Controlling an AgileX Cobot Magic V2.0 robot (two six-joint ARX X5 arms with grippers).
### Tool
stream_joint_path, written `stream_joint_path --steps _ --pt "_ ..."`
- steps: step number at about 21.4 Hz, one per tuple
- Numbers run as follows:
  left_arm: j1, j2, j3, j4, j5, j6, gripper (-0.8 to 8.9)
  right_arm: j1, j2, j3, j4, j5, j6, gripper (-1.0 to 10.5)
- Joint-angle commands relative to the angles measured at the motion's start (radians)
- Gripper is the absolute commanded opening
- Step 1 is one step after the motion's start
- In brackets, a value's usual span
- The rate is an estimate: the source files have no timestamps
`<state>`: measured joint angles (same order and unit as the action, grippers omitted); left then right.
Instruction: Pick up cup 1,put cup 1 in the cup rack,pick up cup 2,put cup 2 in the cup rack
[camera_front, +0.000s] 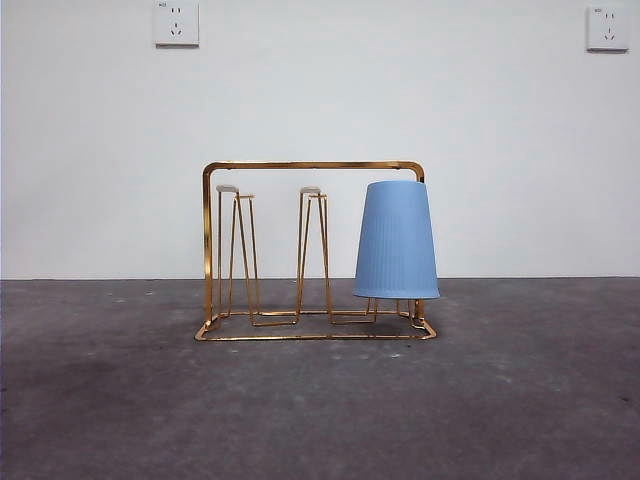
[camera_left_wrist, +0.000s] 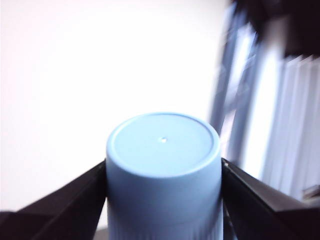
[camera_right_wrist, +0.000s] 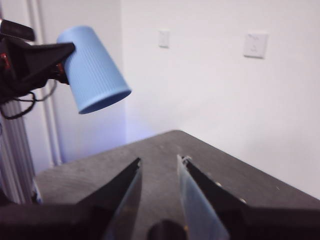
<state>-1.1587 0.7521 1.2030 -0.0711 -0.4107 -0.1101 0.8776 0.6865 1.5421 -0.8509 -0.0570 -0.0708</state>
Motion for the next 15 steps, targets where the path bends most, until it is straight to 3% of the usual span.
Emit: stream_joint_path --steps 1,7,15 --pt "-0.023 0.012 -0.003 -0.097 -0.121 0.068 -0.06 0.0 -0.012 -0.008 -0.023 0.013 -0.013 1.3" --pt "-0.045 0.091 -0.012 -0.215 -0.343 0.068 -0.06 0.0 -0.012 -0.008 -0.087 0.013 -0.013 1.3" --pt "-0.002 0.176 -0.14 -0.063 -0.386 0.059 -0.07 0.0 -0.013 -0.008 -0.138 0.008 -0.013 1.3"
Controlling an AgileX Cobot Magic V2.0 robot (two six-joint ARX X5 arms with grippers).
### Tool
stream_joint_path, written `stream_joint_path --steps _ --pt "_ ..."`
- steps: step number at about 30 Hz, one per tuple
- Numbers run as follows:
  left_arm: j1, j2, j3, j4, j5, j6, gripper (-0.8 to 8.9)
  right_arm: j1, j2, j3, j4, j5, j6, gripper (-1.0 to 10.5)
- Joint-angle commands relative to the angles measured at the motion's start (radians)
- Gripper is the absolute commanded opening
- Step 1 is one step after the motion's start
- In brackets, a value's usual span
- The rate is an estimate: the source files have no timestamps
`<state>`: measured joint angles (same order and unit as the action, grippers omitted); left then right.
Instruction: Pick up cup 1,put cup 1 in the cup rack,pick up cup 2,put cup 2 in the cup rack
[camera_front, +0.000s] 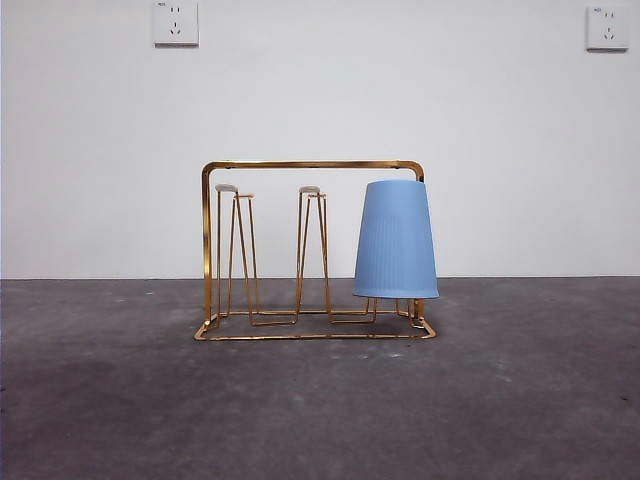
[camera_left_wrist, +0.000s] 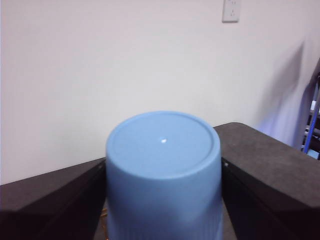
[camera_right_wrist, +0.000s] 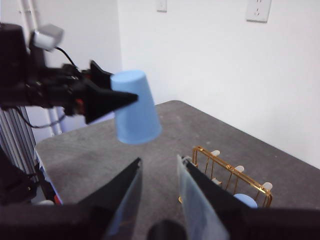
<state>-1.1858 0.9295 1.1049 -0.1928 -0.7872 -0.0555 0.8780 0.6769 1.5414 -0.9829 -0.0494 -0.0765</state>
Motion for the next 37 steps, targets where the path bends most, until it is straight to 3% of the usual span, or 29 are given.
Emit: stream_joint_path --steps 1,4,14,20,37 --pt "0.042 0.0 -0.07 0.086 -0.006 -0.004 -0.07 0.0 -0.003 -0.007 -0.015 0.001 -0.007 1.3" --pt "0.101 0.0 -0.13 0.126 0.03 -0.023 -0.07 0.0 -0.003 -0.007 -0.043 0.002 -0.007 1.3" --pt "0.397 0.04 -0.161 0.159 0.359 -0.047 -0.07 0.0 -0.003 -0.007 -0.062 0.002 -0.007 1.3" --pt "0.513 0.105 -0.161 0.199 0.504 -0.049 -0.07 0.0 -0.003 -0.007 -0.064 0.002 -0.006 1.3" --pt "0.63 0.352 -0.161 0.326 0.619 -0.072 -0.07 0.0 -0.003 -0.007 -0.065 0.006 -0.003 1.3"
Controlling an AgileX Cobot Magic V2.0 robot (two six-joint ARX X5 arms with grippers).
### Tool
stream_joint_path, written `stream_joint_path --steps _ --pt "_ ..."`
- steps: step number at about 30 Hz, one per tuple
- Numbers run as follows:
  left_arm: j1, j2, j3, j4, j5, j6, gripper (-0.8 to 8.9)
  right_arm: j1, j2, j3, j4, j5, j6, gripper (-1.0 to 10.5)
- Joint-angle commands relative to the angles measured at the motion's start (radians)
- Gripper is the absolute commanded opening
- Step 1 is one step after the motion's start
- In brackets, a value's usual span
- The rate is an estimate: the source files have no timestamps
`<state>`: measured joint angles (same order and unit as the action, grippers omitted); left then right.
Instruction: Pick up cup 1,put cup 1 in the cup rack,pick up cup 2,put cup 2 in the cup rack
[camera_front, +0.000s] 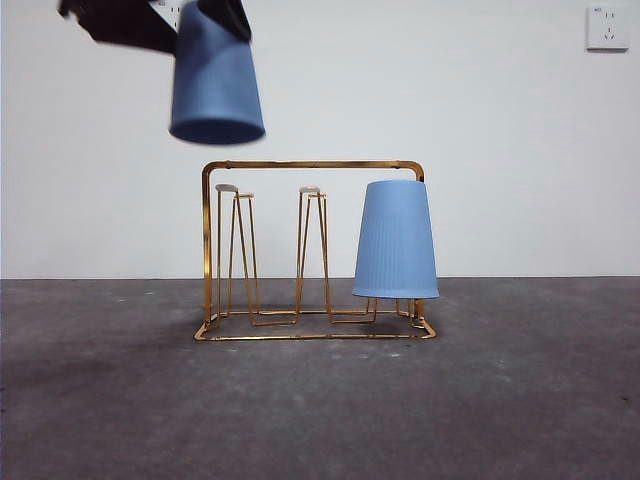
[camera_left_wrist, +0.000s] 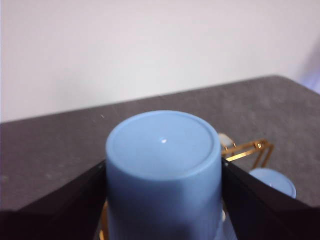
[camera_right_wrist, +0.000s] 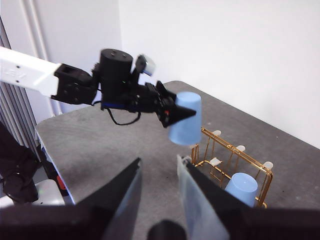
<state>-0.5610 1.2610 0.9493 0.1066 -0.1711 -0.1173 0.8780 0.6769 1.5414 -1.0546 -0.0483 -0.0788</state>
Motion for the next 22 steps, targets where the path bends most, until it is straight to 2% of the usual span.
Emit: stream_joint_path --steps 1,22 --pt "0.005 0.035 -0.006 0.04 0.005 -0.01 -0.07 0.0 -0.003 -0.007 0.006 0.004 0.0 1.3" --pt "0.039 0.181 -0.029 0.122 0.015 -0.015 -0.07 0.0 -0.003 -0.007 -0.033 0.027 0.003 1.2"
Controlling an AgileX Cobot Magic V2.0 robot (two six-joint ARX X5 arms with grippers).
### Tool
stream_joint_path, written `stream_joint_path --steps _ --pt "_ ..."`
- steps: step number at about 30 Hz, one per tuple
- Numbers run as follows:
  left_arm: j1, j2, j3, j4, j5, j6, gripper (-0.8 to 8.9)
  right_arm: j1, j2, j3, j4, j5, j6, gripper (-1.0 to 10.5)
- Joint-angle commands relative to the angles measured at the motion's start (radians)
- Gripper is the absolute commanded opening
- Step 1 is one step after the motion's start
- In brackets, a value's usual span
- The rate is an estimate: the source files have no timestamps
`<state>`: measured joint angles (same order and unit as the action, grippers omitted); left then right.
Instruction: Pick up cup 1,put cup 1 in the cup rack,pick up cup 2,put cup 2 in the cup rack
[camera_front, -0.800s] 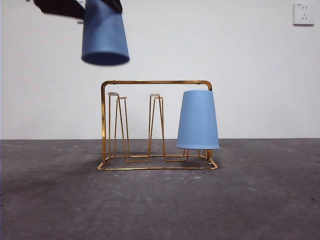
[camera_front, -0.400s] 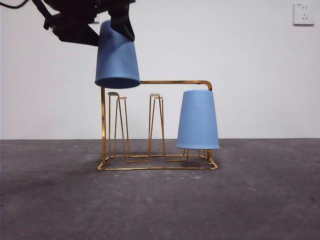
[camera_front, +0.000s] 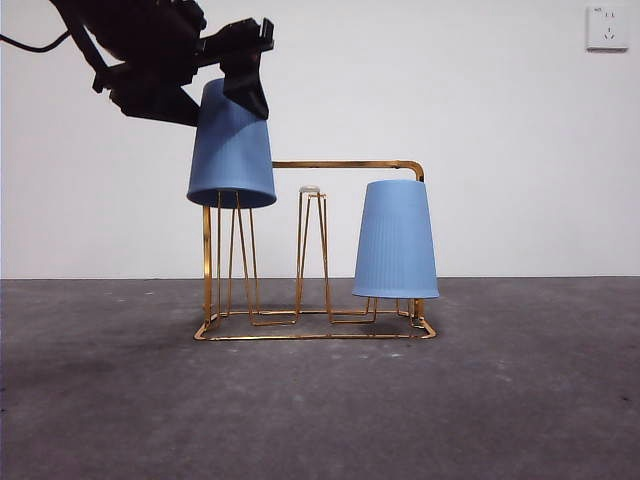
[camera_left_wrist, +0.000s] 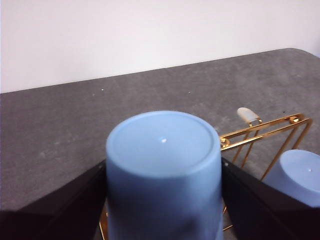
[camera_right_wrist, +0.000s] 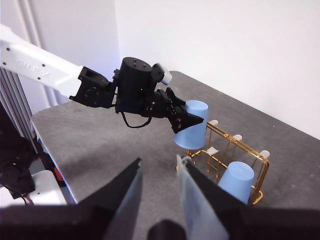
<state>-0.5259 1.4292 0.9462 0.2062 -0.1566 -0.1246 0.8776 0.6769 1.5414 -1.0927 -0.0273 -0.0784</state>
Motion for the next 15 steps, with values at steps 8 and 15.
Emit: stream_joint_path --steps 8,15 --pt "0.008 0.019 -0.094 0.075 0.008 -0.014 -0.07 0.0 -0.002 -0.007 0.004 0.022 0.0 1.2" --pt "0.01 0.058 -0.102 0.086 0.008 -0.015 -0.07 0.0 -0.001 -0.007 0.003 0.021 -0.001 1.2"
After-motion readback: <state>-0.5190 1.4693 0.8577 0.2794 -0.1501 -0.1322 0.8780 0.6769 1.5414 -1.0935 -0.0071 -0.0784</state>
